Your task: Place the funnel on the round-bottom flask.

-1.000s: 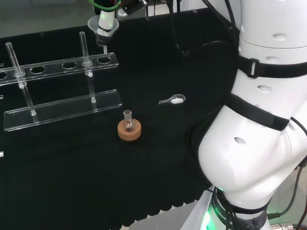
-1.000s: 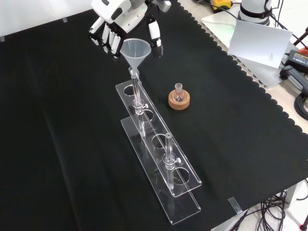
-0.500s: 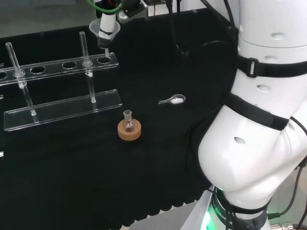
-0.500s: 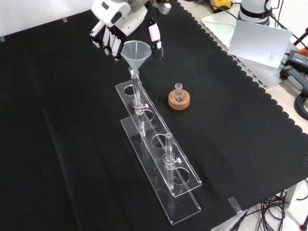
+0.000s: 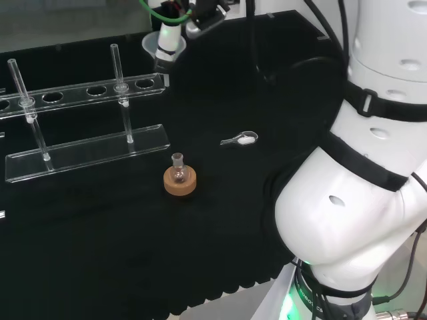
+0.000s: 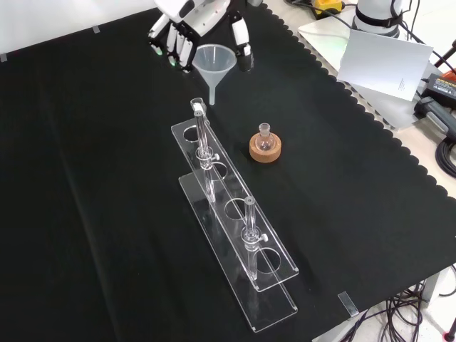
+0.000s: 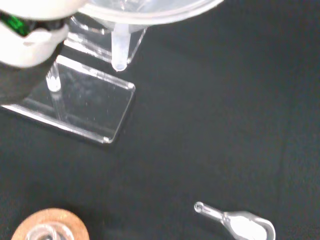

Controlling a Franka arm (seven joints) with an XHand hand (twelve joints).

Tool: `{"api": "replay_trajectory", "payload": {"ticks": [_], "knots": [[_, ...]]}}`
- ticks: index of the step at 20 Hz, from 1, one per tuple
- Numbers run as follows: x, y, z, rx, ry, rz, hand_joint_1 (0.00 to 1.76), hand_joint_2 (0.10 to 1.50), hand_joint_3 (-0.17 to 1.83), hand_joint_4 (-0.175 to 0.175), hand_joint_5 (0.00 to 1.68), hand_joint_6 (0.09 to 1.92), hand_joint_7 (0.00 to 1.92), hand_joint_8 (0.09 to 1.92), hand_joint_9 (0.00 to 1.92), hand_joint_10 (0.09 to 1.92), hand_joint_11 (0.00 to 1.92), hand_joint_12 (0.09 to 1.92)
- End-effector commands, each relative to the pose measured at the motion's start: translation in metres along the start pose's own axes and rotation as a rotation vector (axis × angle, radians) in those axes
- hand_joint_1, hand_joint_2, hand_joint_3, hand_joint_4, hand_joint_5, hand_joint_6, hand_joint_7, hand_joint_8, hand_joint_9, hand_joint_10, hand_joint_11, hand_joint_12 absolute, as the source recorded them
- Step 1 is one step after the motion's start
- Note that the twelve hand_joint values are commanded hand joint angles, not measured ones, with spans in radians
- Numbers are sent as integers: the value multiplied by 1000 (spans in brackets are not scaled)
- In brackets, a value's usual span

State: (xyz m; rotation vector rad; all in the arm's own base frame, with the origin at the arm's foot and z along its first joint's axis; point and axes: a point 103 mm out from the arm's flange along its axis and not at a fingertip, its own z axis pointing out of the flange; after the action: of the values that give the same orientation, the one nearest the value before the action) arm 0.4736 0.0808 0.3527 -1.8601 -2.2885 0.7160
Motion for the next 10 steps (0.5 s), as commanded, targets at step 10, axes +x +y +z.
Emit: {"api": "replay_trajectory", "payload": {"ticks": [10], "knots": [[22, -40, 52, 97, 23, 13, 962, 493, 662, 108, 956, 646, 1208, 644, 772, 402, 0, 1358]]}}
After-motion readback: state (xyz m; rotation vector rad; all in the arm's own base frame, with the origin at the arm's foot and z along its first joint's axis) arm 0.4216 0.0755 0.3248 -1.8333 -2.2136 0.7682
